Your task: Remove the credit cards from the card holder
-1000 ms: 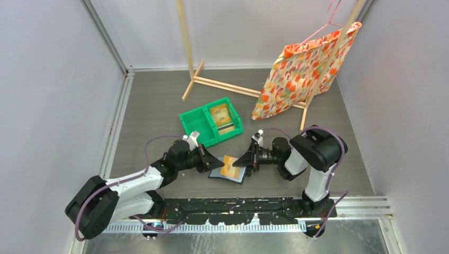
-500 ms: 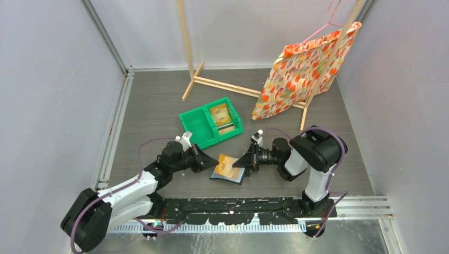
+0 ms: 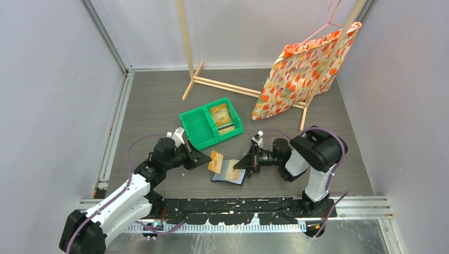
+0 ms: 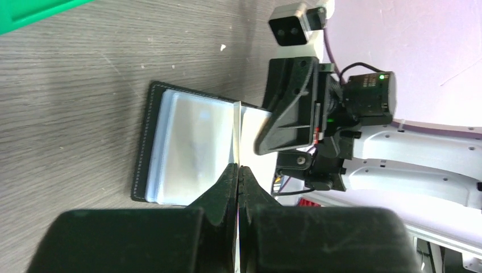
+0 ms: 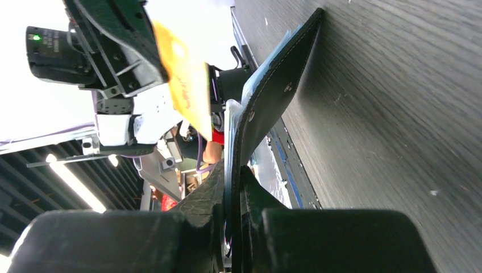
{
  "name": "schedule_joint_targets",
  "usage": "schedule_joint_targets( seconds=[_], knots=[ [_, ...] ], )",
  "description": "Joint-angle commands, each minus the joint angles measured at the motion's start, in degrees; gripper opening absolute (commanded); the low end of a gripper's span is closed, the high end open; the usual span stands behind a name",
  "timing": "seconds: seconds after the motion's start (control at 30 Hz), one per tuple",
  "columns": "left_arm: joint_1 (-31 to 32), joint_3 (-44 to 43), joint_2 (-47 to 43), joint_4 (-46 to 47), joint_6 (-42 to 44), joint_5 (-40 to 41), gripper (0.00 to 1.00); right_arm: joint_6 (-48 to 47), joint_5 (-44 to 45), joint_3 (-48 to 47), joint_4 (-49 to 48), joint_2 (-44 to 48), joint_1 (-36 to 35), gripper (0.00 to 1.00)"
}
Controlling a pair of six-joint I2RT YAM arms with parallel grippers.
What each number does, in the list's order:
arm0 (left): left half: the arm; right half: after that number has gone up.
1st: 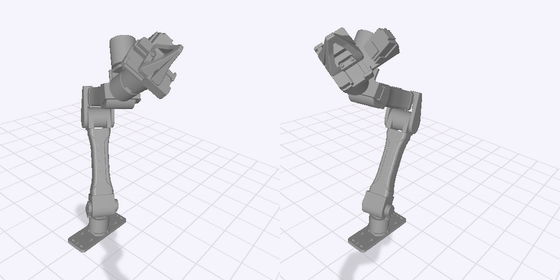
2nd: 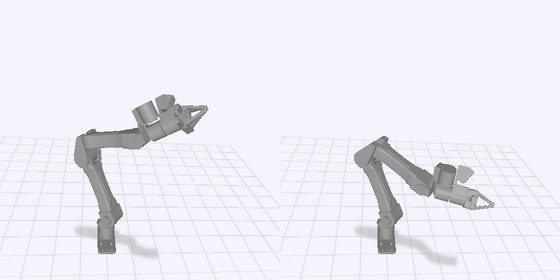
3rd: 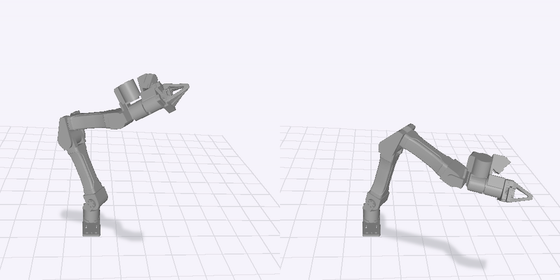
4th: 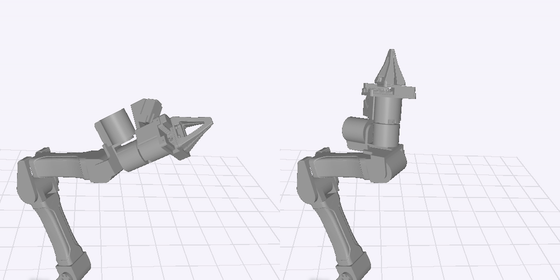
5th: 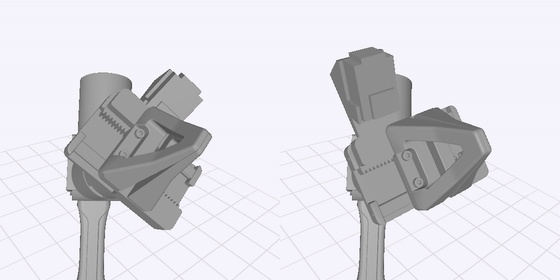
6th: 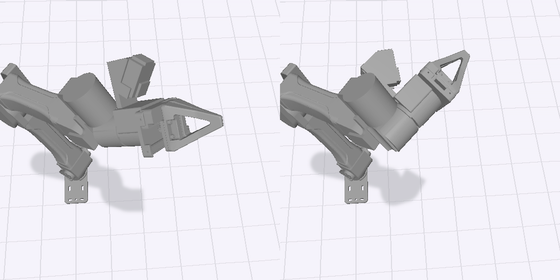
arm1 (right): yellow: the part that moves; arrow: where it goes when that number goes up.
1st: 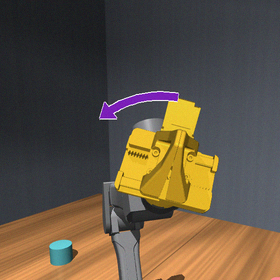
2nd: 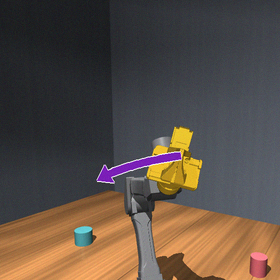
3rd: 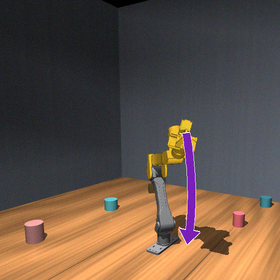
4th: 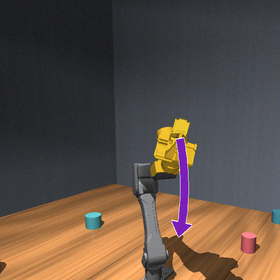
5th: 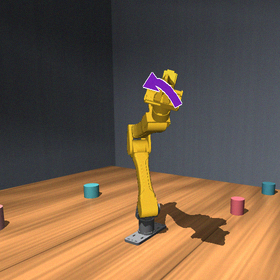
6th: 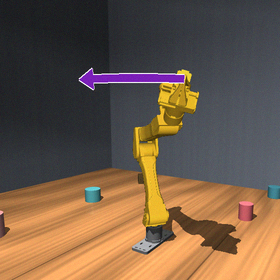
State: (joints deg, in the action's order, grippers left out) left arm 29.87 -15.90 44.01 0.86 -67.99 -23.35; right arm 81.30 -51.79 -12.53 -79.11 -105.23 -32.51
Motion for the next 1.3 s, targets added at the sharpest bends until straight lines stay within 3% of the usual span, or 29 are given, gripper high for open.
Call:
schedule_joint_targets(
  seconds=[0.0,0.23,0.4,0.57,0.93,1.13,1.27],
  knots=[
    [-0.6,-7.55,-1.47,-10.1,7.25,-0.32,0.01,-1.66,-1.12,1.04,-1.35,1.77,0.05,0.09],
    [-0.6,-21.64,3.9,-20.46,17.98,-0.14,0.01,-7.85,0.0,1.48,10.44,6.45,0.08,0.09],
    [-0.87,-34.89,13.59,-26.26,30.22,-1.17,0.01,-16.31,0.24,-0.63,29.05,16.36,0.05,0.09],
    [-2.94,-48.25,26.93,-29.88,41.88,-7.56,0.01,-25.7,2.4,-4.04,50.23,27.98,0.04,0.09],
    [-3.85,-76.23,52.25,-45.23,67.33,-12.15,0.01,-25.54,4.05,-4.04,61.19,36.38,0.07,0.09],
    [-3.73,-80.81,59.67,-46.15,78.98,-15.3,0.01,-30.57,6.48,-5.22,76.87,44.48,0.08,0.09],
    [-3.24,-83.63,63.03,-50.17,86.44,-13.29,0.01,-31.37,7.58,-5.9,81.14,47.91,0.09,0.09]
  ],
)
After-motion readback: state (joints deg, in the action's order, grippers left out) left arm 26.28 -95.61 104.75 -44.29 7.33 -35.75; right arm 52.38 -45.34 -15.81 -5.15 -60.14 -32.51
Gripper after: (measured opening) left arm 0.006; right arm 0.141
